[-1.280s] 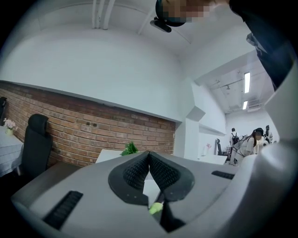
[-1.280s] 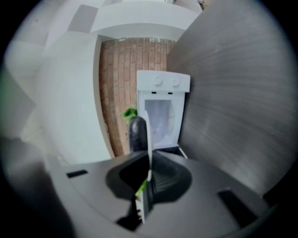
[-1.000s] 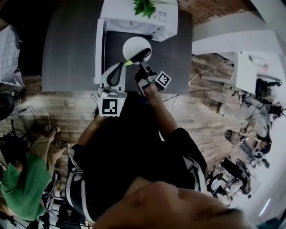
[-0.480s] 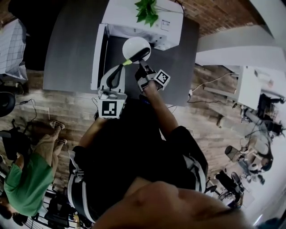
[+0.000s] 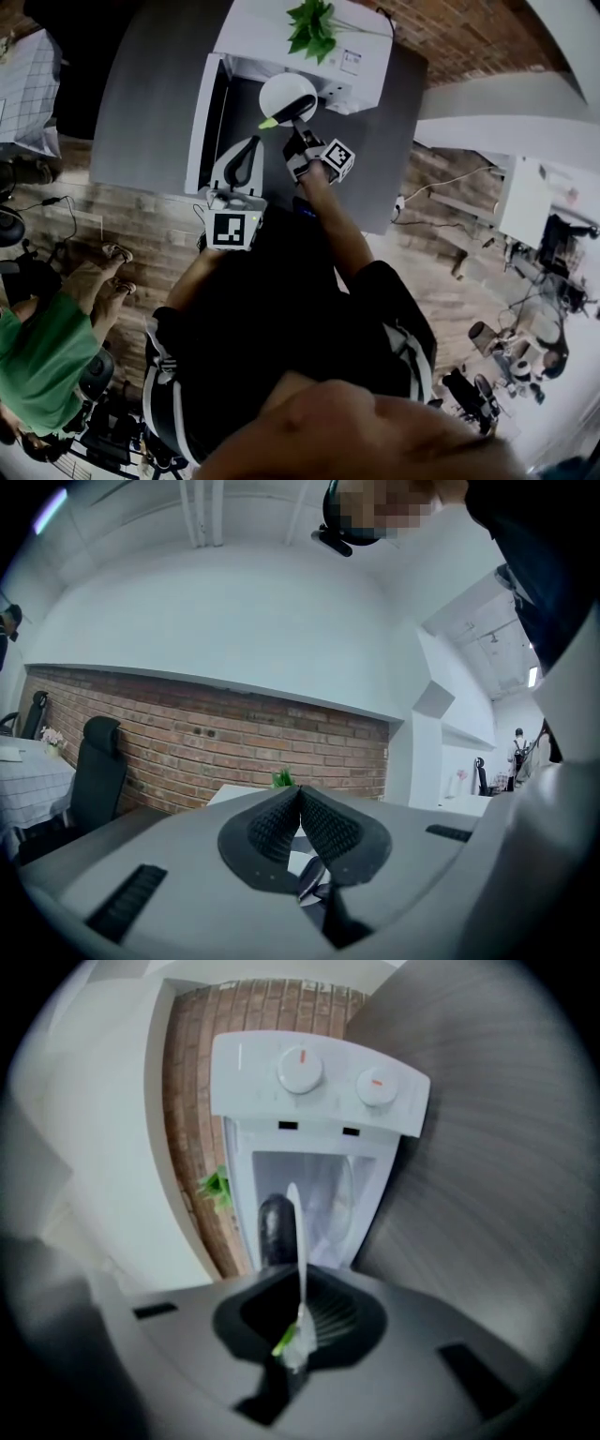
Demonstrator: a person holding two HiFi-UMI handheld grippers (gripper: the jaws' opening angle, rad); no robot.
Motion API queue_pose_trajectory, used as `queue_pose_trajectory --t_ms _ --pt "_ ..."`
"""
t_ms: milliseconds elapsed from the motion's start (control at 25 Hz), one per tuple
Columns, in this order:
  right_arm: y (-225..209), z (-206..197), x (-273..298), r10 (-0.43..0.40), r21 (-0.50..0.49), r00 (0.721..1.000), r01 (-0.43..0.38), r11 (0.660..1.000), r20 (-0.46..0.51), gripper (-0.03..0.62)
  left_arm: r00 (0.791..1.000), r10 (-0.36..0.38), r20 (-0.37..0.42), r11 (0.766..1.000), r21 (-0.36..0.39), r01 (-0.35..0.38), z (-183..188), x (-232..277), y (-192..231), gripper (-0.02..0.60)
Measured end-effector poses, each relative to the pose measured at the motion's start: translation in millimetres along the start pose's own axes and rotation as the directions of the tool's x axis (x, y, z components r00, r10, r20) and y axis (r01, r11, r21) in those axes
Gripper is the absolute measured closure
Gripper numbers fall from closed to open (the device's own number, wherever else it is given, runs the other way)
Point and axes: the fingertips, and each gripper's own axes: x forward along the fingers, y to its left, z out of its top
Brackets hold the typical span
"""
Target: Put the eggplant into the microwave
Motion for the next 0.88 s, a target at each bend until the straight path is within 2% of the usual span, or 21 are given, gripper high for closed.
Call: queue_pose_trajectory --t_ms 520,880 --pt "-21 19 50 -0.025 -0.011 1.000 0.025 1.000 0.006 0.554 0.999 0.043 -0.023 0.999 -0.014 -0.043 -6 15 13 0.545" --pt "-28 28 89 -0.023 0.016 0.999 0.023 1.000 0.027 0.556 0.998 0.038 -0.044 0.999 -0.009 -0.039 -13 32 25 0.545"
